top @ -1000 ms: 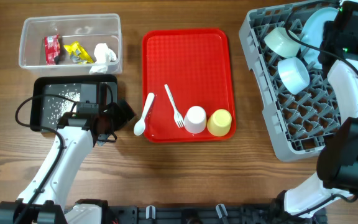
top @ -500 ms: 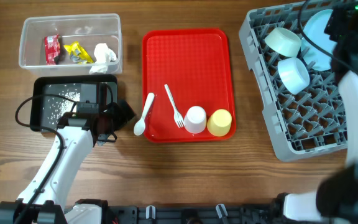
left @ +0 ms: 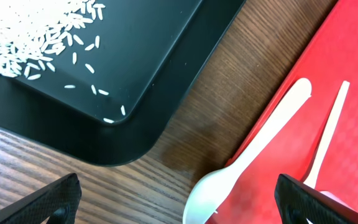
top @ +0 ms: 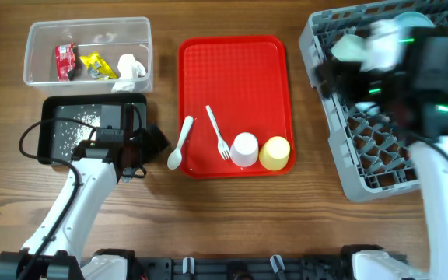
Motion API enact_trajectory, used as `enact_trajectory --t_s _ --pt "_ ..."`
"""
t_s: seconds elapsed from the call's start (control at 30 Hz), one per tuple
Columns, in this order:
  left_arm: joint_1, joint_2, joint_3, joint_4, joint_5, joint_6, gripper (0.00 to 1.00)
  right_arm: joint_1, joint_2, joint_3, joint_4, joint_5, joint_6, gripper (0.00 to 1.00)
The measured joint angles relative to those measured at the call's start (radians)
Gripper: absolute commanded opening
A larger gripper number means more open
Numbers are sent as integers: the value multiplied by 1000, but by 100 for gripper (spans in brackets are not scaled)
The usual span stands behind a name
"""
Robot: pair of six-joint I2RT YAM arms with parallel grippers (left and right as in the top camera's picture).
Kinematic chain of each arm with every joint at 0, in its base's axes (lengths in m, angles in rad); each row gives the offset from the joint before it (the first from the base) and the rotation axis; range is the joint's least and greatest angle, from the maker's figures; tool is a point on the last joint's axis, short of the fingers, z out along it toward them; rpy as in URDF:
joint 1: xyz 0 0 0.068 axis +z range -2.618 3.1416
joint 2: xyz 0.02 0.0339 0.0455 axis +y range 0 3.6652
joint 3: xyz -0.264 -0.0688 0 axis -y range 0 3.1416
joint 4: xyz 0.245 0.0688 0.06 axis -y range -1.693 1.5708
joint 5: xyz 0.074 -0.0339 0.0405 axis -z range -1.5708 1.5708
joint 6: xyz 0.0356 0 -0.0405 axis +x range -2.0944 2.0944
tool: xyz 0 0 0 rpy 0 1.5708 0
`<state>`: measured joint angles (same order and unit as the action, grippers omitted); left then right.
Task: Sort waste into correct bins and load items into the dishwasher rack
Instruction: 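Stand the light-blue plate upright in the rack and release, then grasp the yellow cup on the red tray with the right gripper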
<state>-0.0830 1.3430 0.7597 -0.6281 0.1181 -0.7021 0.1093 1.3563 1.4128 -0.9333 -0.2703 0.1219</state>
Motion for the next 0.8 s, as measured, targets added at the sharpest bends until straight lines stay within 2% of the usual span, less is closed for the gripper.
enact_trajectory --t_s 0.13,0.27,0.57,0.8 --pt "0 0 0 0 0 0 100 189 50 0 -83 143 68 100" --pt "0 0 0 0 0 0 100 292 117 -4 -127 205 114 100" --pt "0 0 0 0 0 0 100 317 278 -82 -152 214 148 100" --pt "0 0 0 0 0 0 100 317 301 -209 -107 189 169 99"
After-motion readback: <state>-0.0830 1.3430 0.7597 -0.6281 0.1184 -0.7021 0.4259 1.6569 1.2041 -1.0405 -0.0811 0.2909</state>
